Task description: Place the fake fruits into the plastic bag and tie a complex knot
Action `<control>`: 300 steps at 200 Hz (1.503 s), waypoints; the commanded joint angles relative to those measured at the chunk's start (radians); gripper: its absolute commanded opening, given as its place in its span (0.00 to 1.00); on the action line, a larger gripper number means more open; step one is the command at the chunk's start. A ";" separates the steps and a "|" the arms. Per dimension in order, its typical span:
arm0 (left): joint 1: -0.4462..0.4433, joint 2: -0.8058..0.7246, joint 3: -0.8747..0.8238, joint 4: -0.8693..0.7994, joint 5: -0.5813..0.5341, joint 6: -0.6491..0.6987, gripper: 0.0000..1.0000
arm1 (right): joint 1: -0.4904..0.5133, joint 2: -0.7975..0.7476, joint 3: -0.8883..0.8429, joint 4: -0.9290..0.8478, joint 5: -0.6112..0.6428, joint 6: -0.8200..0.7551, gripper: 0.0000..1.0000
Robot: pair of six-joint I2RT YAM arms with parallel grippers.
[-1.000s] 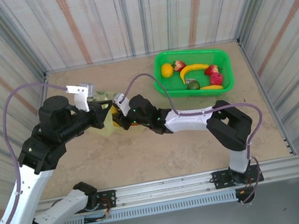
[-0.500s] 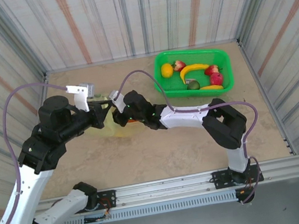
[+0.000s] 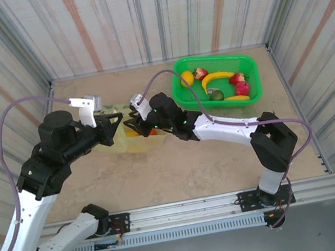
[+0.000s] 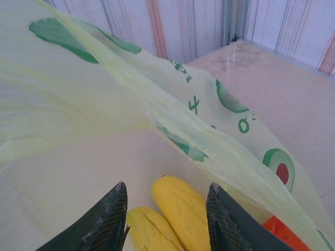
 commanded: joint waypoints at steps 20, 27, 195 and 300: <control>0.006 -0.023 0.001 -0.024 -0.026 0.026 0.00 | -0.024 -0.081 -0.082 -0.032 0.043 0.025 0.40; 0.008 -0.024 -0.001 -0.024 -0.026 0.026 0.00 | -0.030 -0.098 -0.091 -0.030 0.038 0.034 0.39; 0.006 0.000 0.007 0.000 -0.007 0.045 0.00 | -0.207 -0.343 0.090 -0.242 0.045 0.361 0.57; 0.006 0.028 0.034 -0.007 0.008 0.066 0.00 | -0.626 0.096 0.385 -0.749 -0.023 0.470 0.61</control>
